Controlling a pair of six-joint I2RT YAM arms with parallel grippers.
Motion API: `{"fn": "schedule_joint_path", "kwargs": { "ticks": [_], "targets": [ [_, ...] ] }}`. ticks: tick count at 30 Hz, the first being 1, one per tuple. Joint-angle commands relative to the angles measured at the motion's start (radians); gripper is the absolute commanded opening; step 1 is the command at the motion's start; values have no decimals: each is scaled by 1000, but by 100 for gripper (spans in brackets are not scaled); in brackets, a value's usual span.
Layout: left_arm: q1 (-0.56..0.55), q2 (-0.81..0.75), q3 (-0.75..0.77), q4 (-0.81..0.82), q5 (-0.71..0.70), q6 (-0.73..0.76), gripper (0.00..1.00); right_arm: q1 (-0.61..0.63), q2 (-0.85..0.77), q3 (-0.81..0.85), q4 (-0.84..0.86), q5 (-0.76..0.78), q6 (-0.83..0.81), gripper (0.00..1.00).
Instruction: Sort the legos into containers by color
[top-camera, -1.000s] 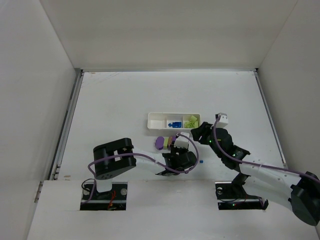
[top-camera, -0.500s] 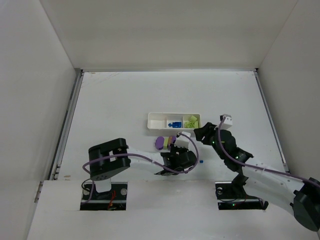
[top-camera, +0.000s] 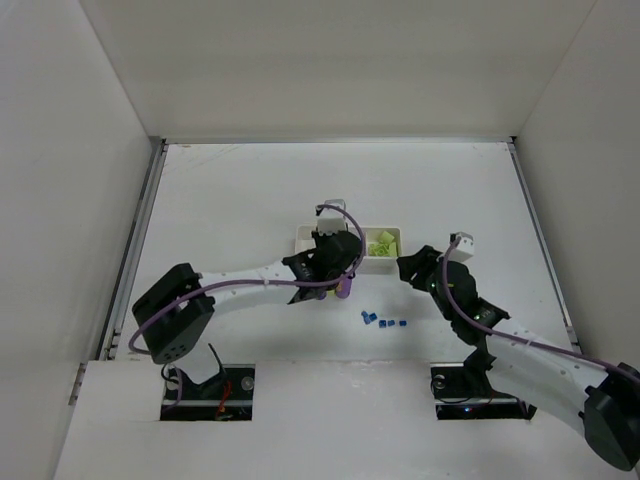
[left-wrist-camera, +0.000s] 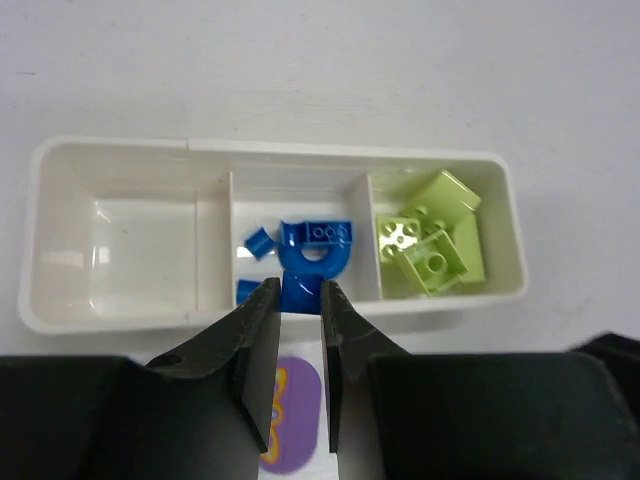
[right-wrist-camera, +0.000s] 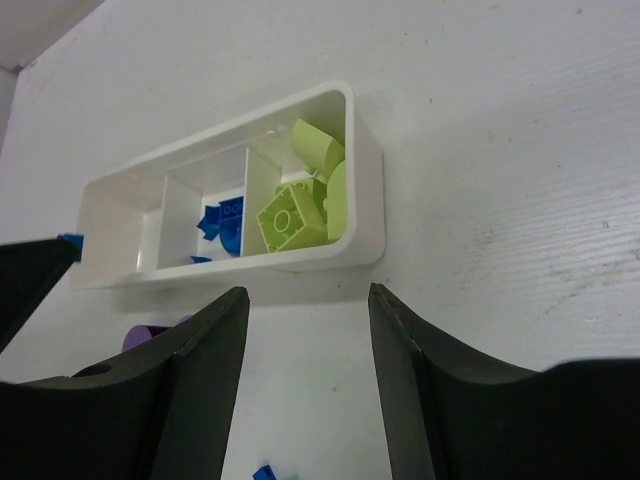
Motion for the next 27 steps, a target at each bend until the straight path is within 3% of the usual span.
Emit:
{"fn": "schedule_joint_path", "kwargs": {
  "ticks": [1, 6, 10, 16, 18, 22, 27],
  "targets": [
    [57, 60, 65, 0, 91, 38, 13, 4, 9, 7, 53, 20, 2, 57],
    [100, 142, 130, -3, 127, 70, 18, 26, -1, 13, 45, 21, -3, 55],
    [112, 185, 166, -6, 137, 82, 27, 56, 15, 30, 36, 13, -9, 51],
    [117, 144, 142, -6, 140, 79, 40, 193, 132, 85, 34, 12, -18, 47],
    [117, 93, 107, -4, 136, 75, 41, 256, 195, 118, 40, 15, -14, 52],
    [111, -79, -59, -4, 119, 38, 42, 355, 348, 203, 53, 35, 12, 74],
    [97, -375, -345, -41, 105, -80, 45, 382, 525, 302, 60, 40, 58, 84]
  ]
}}
